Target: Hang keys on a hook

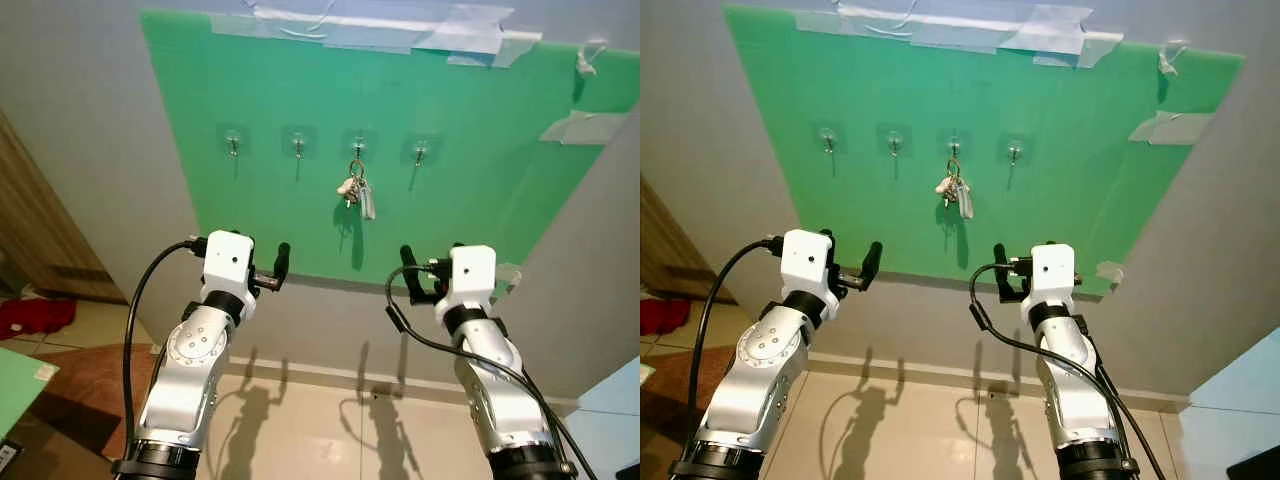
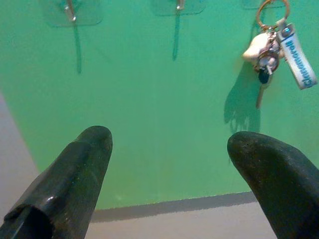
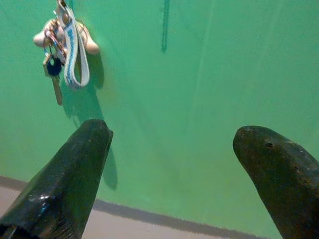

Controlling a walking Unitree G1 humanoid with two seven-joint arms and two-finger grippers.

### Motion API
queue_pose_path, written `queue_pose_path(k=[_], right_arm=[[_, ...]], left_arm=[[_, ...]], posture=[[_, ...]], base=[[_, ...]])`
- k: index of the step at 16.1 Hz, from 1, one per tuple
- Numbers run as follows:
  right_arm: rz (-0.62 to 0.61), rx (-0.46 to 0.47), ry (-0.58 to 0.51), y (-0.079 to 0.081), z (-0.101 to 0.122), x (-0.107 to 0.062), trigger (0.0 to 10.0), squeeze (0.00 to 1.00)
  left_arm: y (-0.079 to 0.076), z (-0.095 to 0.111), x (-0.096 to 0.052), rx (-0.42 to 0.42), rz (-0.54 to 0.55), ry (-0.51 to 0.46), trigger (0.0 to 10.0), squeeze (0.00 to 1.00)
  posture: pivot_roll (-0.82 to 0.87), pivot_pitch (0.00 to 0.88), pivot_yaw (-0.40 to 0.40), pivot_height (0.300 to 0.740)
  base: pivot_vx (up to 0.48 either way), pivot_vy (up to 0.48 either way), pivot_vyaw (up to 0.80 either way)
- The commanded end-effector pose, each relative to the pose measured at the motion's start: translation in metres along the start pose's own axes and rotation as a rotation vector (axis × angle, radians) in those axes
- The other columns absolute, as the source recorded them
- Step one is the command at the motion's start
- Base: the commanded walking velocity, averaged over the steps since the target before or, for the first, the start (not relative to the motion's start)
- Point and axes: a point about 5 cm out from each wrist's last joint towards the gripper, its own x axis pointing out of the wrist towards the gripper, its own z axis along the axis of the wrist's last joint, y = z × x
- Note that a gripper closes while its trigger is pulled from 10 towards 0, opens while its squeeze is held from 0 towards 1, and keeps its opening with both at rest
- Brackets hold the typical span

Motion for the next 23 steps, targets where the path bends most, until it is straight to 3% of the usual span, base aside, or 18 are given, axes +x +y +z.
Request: queue_pose_path(k=[1,5,9,13,15,23], right_arm=[[0.001,-0.006,0.011,0.001,0.001,0.003,10.0,0.00],[-0.007,-0.047,0.014,-0.003,0.003,0.004,10.0,0.00],[-0.047,-0.049,0.008,-0.010,0.004,0.001,10.0,0.00],[-0.085,-0.011,0.019,-0.012,-0.002,-0.003,10.0,0.00],[-0.053,-0.016,0.026,-0.006,-0.003,-0.001,10.0,0.00],[-0.073,-0.025,0.041,-0.015,0.000,0.006,10.0,0.00]], left_arm=[[-0.002,0.003,0.002,0.020,-0.021,-0.016,10.0,0.00],[0.003,-0.003,-0.002,0.041,-0.044,0.000,10.0,0.00],[0.007,0.010,0.016,0.020,-0.044,-0.040,10.0,0.00],[0.003,0.013,0.020,-0.003,-0.033,-0.059,10.0,0.00],[-0.003,0.013,0.020,-0.010,-0.042,-0.070,10.0,0.00],[-0.015,0.012,0.021,-0.023,-0.099,-0.068,10.0,0.00]], posture=[[-0.06,0.000,0.040,0.740],[-0.10,0.000,0.042,0.740],[-0.12,0.000,0.070,0.740],[-0.11,0.000,0.067,0.740],[-0.10,0.000,0.055,0.740],[-0.11,0.000,0.051,0.740]], base=[[0.000,0.000,0.00],[0.000,0.000,0.00],[0.000,0.000,0.00],[0.000,0.000,0.00],[0.000,0.396,0.00],[0.000,0.456,0.00]])
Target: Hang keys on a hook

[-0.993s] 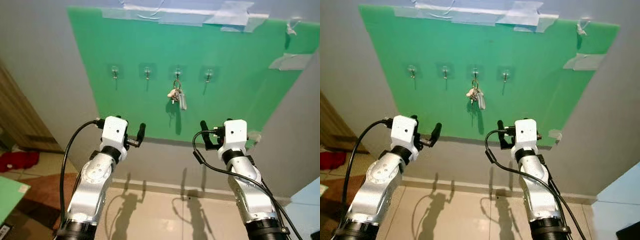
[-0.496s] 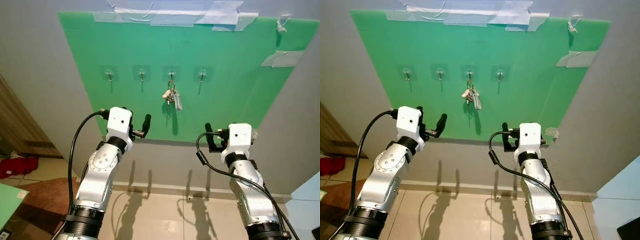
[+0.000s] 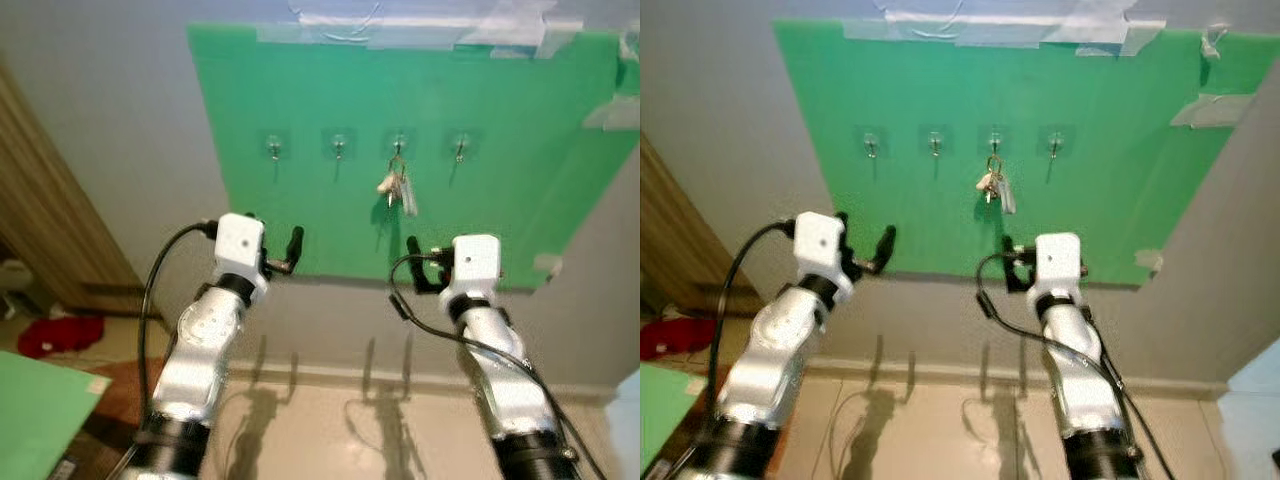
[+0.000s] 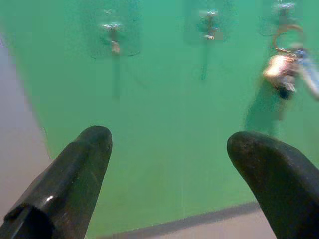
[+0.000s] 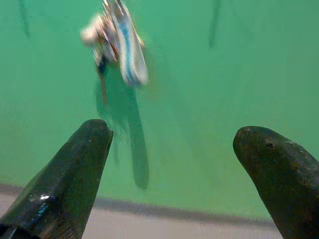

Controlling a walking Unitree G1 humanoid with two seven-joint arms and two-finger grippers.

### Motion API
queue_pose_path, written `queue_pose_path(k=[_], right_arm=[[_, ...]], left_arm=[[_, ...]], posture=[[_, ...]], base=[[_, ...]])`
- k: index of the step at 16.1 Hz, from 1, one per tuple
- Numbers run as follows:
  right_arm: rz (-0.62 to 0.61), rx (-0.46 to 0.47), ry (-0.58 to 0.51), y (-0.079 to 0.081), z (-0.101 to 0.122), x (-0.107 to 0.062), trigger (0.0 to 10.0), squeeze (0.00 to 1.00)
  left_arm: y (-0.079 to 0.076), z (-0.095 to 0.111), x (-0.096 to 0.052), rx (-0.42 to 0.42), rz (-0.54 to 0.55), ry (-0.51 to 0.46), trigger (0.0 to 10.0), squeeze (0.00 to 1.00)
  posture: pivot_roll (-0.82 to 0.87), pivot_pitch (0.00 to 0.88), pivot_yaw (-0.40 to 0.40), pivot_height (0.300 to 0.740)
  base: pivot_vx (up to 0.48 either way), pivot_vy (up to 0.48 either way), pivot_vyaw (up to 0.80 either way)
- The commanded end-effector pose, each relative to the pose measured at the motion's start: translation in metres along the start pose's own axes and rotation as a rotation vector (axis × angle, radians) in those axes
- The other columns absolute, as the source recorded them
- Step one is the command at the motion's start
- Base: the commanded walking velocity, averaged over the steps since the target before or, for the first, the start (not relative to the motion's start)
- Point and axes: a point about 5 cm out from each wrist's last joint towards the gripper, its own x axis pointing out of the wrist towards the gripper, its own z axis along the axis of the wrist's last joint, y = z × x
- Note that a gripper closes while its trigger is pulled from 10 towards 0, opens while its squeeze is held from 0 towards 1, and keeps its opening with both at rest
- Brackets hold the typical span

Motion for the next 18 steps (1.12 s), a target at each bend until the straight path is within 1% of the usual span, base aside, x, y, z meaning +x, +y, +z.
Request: queue_pose_path(k=[1,3,4,5,6,9,12,15,17,18], right_arm=[[0.000,0.017,0.012,0.0016,0.0001,0.0024,10.0,0.00],[0.004,0.023,0.014,0.0020,-0.0002,0.0036,10.0,0.00],[0.052,0.089,0.001,0.0058,0.0016,0.0036,10.0,0.00],[0.066,0.088,-0.005,0.0067,0.0026,0.0035,10.0,0.00],[0.076,0.064,0.007,0.0079,0.0018,0.0042,10.0,0.00],[0.070,0.060,0.011,0.0077,0.0001,0.0070,10.0,0.00],[0.087,0.078,0.006,0.0092,0.0007,0.0094,10.0,0.00],[0.101,0.091,0.008,0.0095,0.0005,0.0099,10.0,0.00],[0.123,0.127,0.021,0.0100,-0.0025,0.0105,10.0,0.00],[0.133,0.128,0.020,0.0114,-0.0025,0.0105,10.0,0.00]], left_arm=[[0.0020,0.0003,-0.0007,0.018,-0.012,0.005,10.0,0.00],[0.0014,0.0001,-0.0008,0.031,-0.020,0.005,10.0,0.00],[0.0010,0.0001,-0.0009,0.044,-0.027,0.004,10.0,0.00],[0.0011,0.0002,-0.0011,0.045,-0.025,0.002,10.0,0.00],[0.0011,-0.0002,-0.0010,0.049,-0.026,0.003,10.0,0.00],[0.0041,-0.0003,0.0000,0.056,-0.020,0.006,10.0,0.00],[0.0054,0.0002,0.0012,0.057,-0.014,0.005,10.0,0.00],[0.0050,-0.0017,0.0000,0.079,-0.004,0.014,10.0,0.00],[0.0031,-0.0048,-0.0012,0.094,0.003,0.025,10.0,0.00],[0.0028,-0.0053,-0.0015,0.083,0.012,0.023,10.0,0.00]], posture=[[-0.11,0.000,0.051,0.740],[-0.11,0.000,0.051,0.740],[-0.11,0.000,0.051,0.740],[-0.11,0.000,0.051,0.740],[-0.10,0.000,0.050,0.740],[-0.10,0.000,0.051,0.740],[-0.09,0.000,0.043,0.740],[-0.08,0.000,0.034,0.740],[-0.07,0.000,0.029,0.740],[-0.07,0.000,0.025,0.740]], base=[[0.000,0.465,0.00],[0.000,0.471,0.00],[0.000,0.289,0.00],[0.000,0.000,0.00],[0.000,0.000,0.66],[0.000,0.000,0.69],[0.000,0.000,0.70],[0.000,0.000,0.71],[0.000,0.000,0.70],[0.000,0.000,0.69]])
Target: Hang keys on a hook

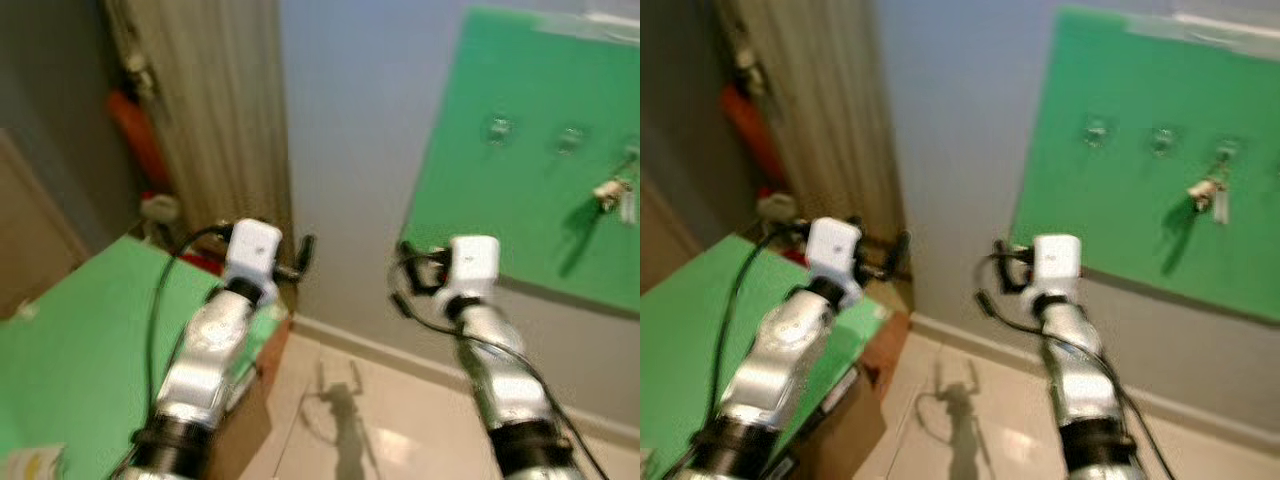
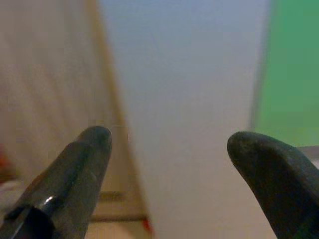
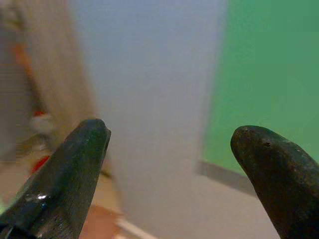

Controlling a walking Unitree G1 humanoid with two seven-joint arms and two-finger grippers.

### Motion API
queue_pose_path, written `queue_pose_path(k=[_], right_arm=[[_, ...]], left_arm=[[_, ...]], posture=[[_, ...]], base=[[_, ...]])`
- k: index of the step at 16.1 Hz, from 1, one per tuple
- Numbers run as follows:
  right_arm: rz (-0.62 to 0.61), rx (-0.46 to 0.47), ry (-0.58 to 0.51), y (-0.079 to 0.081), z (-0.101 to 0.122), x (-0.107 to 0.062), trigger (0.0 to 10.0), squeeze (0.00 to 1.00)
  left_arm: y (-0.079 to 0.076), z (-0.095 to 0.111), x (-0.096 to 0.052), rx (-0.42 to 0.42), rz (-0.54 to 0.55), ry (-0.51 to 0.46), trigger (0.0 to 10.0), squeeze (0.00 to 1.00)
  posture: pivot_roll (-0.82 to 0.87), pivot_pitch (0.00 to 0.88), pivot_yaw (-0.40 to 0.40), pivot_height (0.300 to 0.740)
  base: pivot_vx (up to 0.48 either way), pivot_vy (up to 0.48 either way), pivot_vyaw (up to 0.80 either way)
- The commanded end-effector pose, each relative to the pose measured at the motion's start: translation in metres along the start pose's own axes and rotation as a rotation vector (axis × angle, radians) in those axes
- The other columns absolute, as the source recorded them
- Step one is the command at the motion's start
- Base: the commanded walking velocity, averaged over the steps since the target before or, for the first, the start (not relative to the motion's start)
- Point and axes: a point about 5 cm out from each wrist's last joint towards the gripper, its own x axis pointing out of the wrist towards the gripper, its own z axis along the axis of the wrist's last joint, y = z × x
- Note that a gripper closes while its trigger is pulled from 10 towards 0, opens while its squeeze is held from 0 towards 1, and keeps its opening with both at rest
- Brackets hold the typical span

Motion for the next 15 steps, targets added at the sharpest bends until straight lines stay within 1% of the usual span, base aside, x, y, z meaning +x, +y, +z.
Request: queue_pose_path(k=[1,2,3,5,9,15], right_arm=[[0.001,0.002,-0.007,-0.0031,0.0015,0.0004,10.0,0.00],[0.006,-0.001,-0.012,-0.0023,0.0019,0.0007,10.0,0.00],[0.007,0.002,-0.013,-0.0021,0.0019,0.0009,10.0,0.00],[0.007,0.009,-0.014,-0.0006,0.0022,0.0021,10.0,0.00],[0.016,0.013,-0.021,-0.0004,0.0040,0.0042,10.0,0.00],[0.026,-0.007,-0.023,0.0004,0.0034,0.0046,10.0,0.00]], left_arm=[[-0.0020,0.0022,0.0007,-0.034,0.017,-0.016,10.0,0.00],[0.0016,0.0041,0.0011,-0.068,0.044,-0.028,10.0,0.00],[0.0034,0.0050,0.0016,-0.080,0.055,-0.032,10.0,0.00],[0.0061,0.0066,0.0032,-0.076,0.062,-0.037,10.0,0.00],[0.0018,0.0072,0.0050,-0.064,0.050,-0.036,10.0,0.00],[0.0055,0.0044,0.0060,-0.034,0.074,-0.019,10.0,0.00]], posture=[[-0.07,0.000,0.025,0.740],[-0.07,0.000,0.026,0.740],[-0.07,0.000,0.026,0.740],[-0.07,0.000,0.031,0.740],[-0.07,0.000,0.034,0.740],[-0.07,0.000,0.037,0.740]], base=[[0.000,0.000,0.69],[0.000,0.000,0.69],[0.000,0.000,0.69],[0.000,0.000,0.69],[0.000,0.000,0.69],[0.000,0.000,0.69]])
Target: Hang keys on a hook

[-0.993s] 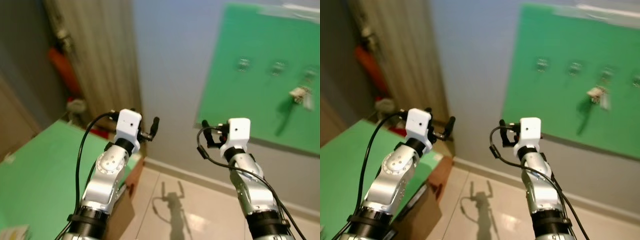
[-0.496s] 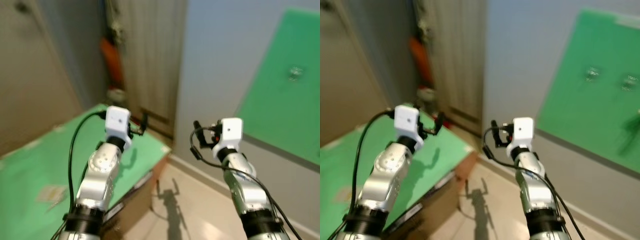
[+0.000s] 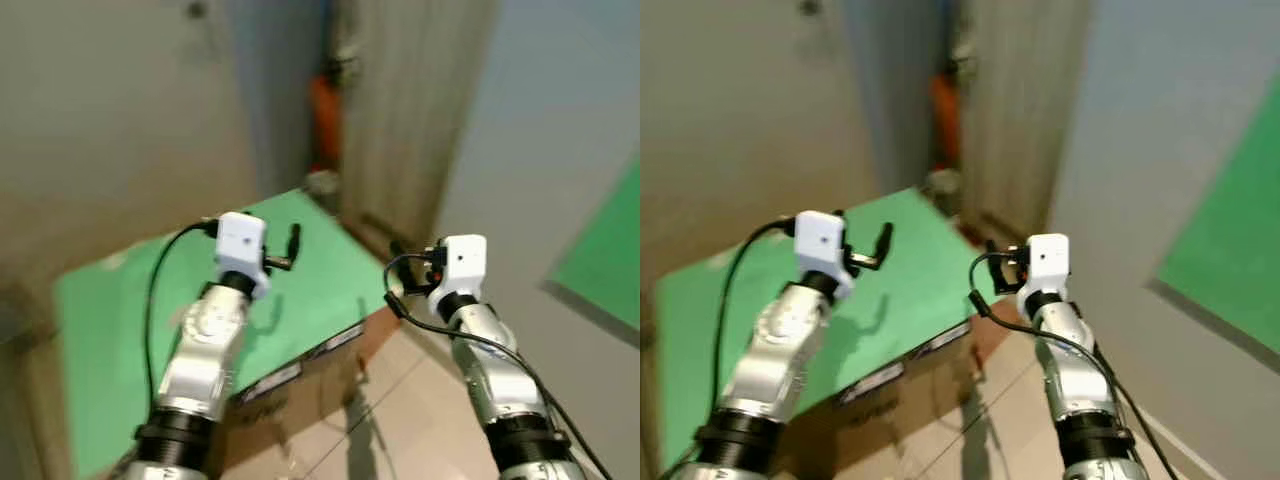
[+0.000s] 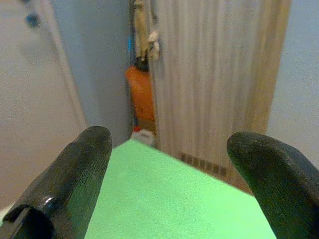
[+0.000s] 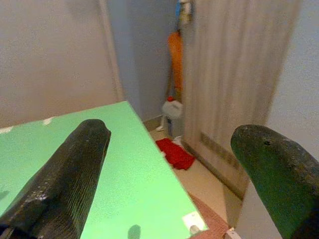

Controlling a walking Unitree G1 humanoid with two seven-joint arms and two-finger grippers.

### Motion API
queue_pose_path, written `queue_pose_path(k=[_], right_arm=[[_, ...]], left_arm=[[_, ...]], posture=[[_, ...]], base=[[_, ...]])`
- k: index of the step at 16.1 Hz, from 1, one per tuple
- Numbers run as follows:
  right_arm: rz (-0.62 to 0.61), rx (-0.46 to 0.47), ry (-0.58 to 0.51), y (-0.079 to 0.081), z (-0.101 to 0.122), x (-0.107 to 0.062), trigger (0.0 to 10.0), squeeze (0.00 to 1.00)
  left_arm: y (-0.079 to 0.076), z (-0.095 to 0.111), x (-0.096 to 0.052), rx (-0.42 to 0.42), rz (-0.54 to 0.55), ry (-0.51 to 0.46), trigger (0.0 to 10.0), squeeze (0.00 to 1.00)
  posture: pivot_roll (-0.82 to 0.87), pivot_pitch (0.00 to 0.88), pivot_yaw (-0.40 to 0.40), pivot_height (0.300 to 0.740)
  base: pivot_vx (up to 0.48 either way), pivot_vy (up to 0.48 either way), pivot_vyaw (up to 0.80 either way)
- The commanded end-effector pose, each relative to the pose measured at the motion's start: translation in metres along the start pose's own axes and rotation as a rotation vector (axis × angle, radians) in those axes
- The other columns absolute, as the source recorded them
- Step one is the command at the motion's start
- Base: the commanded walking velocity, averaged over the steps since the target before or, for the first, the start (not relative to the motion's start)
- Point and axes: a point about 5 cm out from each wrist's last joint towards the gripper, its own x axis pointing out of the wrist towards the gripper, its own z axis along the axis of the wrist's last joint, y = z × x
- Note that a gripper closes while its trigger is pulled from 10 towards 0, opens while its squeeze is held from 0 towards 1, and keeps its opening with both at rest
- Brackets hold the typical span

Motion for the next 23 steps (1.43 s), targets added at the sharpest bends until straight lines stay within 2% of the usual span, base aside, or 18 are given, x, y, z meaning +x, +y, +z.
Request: queue_pose_path(k=[1,4,6,7,8,10,13,15,17,23], right_arm=[[0.008,-0.001,-0.024,0.003,0.004,0.002,10.0,0.00],[0.018,0.003,-0.024,0.004,0.004,0.000,10.0,0.00],[0.006,0.046,-0.041,0.005,0.002,-0.003,10.0,0.00],[-0.011,0.085,-0.078,0.005,0.005,-0.005,10.0,0.00],[-0.033,0.137,-0.125,0.005,0.009,-0.010,10.0,0.00],[-0.070,0.138,-0.122,0.001,0.001,-0.023,10.0,0.00],[-0.064,0.093,-0.099,-0.003,-0.006,-0.039,10.0,0.00],[-0.047,0.075,-0.097,-0.002,-0.006,-0.040,10.0,0.00],[-0.045,0.054,-0.089,0.000,-0.004,-0.033,10.0,0.00],[0.002,0.031,-0.083,0.011,-0.004,-0.031,10.0,0.00]], left_arm=[[0.005,0.000,0.001,0.025,0.016,0.004,10.0,0.00],[0.004,0.001,0.000,0.027,0.015,0.000,10.0,0.00],[0.007,0.007,-0.002,-0.044,0.032,-0.045,10.0,0.00],[0.017,0.012,-0.002,-0.139,0.100,-0.071,10.0,0.00],[0.034,0.016,-0.004,-0.296,0.212,-0.090,10.0,0.00],[0.044,0.012,-0.014,-0.202,0.229,-0.040,10.0,0.00],[0.045,0.008,-0.041,-0.057,0.155,0.009,10.0,0.00],[0.046,0.009,-0.045,-0.026,0.140,-0.006,10.0,0.00],[0.049,0.008,-0.043,-0.025,0.159,-0.001,10.0,0.00],[0.041,0.006,-0.039,0.022,0.139,0.018,10.0,0.00]], posture=[[-0.07,0.000,0.037,0.740],[-0.07,0.000,0.038,0.740],[-0.07,0.000,0.037,0.740],[-0.07,0.000,0.037,0.740],[-0.07,0.000,0.040,0.740],[-0.07,0.000,0.052,0.740],[-0.06,0.000,0.061,0.740],[-0.06,0.000,0.056,0.740],[-0.05,0.000,0.051,0.740],[-0.05,0.000,0.045,0.740]], base=[[0.000,0.000,0.69],[0.000,0.000,0.69],[0.000,0.000,0.69],[0.000,0.000,0.68],[0.000,0.000,0.67],[0.000,0.000,0.66],[0.000,0.000,0.63],[0.000,0.000,0.63],[0.000,0.000,0.29],[0.393,0.243,0.00]])
